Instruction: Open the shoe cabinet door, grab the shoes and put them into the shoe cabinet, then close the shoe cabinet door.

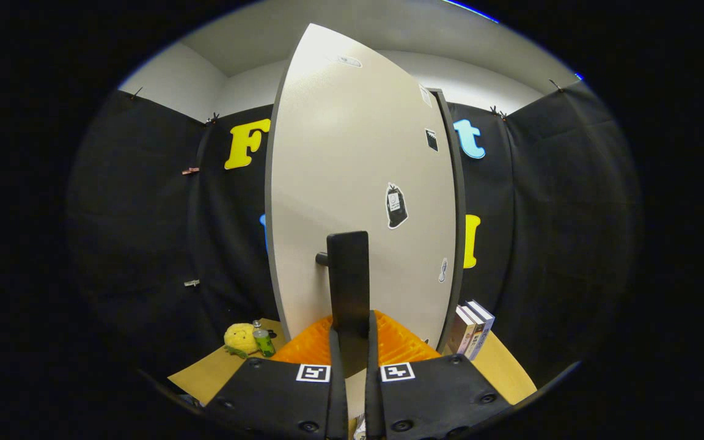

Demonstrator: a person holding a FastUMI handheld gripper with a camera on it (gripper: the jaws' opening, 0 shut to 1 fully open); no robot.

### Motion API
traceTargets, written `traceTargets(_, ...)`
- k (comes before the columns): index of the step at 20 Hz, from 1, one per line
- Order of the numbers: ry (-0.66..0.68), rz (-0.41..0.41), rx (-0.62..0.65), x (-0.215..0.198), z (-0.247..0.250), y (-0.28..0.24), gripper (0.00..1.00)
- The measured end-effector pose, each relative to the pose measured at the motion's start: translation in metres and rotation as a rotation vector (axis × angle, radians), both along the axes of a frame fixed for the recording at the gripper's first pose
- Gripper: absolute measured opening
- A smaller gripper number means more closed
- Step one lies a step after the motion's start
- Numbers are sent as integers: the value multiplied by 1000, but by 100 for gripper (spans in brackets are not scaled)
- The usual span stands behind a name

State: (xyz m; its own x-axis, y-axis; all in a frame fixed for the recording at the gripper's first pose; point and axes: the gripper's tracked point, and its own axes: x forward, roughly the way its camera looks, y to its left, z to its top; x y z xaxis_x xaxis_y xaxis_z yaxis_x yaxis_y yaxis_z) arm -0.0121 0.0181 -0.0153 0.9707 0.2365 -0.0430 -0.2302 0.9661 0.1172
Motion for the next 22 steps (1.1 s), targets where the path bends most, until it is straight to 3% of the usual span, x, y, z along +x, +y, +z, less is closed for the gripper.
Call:
traceTargets(15,13,-128,109,-23,-3,-94,14)
traceTargets(22,40,-207,81,-29,-8,-150,11)
